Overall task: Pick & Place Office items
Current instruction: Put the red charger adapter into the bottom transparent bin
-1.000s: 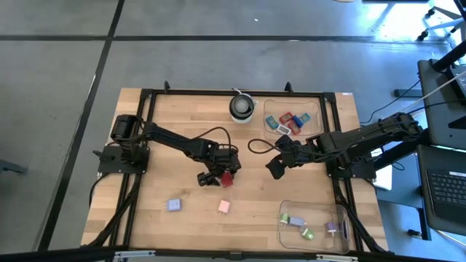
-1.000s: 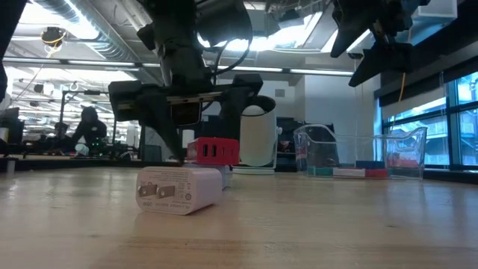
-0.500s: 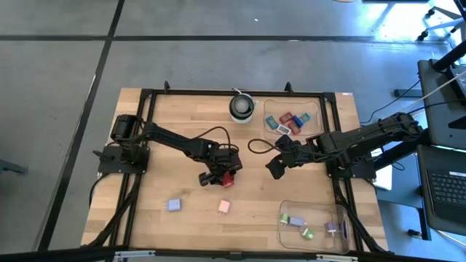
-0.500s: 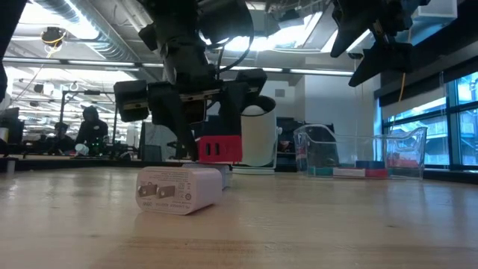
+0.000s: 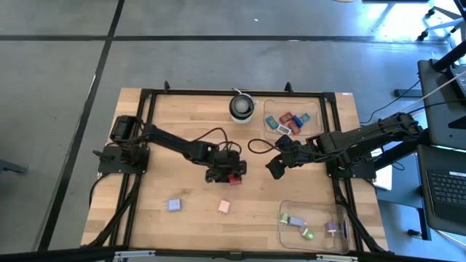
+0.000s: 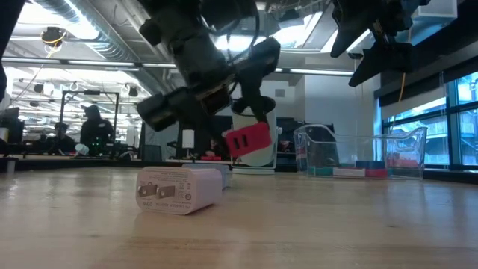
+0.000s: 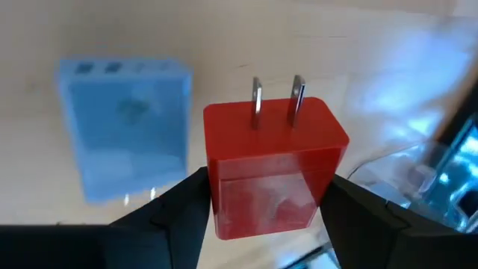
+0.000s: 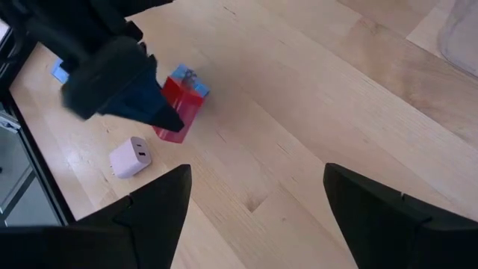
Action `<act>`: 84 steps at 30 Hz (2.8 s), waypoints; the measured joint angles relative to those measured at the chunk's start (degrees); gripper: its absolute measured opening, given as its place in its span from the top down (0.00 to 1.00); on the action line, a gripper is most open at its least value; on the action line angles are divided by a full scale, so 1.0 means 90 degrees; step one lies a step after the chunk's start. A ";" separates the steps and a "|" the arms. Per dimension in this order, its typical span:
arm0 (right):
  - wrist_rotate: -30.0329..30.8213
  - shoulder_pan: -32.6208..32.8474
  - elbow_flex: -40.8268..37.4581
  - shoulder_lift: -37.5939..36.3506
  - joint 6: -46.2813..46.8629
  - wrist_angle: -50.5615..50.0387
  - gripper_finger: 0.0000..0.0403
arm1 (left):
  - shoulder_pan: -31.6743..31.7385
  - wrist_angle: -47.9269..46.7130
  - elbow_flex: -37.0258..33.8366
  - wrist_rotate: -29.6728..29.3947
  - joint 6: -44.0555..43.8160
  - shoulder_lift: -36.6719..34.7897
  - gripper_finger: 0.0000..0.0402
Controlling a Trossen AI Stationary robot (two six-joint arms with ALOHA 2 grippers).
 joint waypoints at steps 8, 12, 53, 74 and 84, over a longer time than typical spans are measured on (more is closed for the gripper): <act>0.0000 0.0002 0.0000 0.0000 0.0000 0.0029 0.24 | -0.0319 0.0041 -0.0005 -0.1351 0.0812 -0.0387 0.42; 0.0000 0.0001 0.0000 0.0000 0.0000 0.0030 0.24 | -0.0599 0.0043 -0.0005 -0.2440 0.1426 -0.0700 0.43; 0.0000 0.0002 0.0000 0.0000 0.0000 0.0044 0.24 | -0.1750 0.1225 -0.0005 -0.5154 0.4303 -0.1178 0.44; 0.0204 -0.0017 0.0000 0.0000 -0.0170 0.0249 0.24 | -0.1858 0.3357 -0.0005 -0.3851 0.7095 -0.1178 0.43; 0.0182 -0.0025 0.0000 0.0000 -0.0639 0.1406 0.24 | -0.2130 0.3444 -0.0005 -0.4011 0.9035 -0.1175 0.42</act>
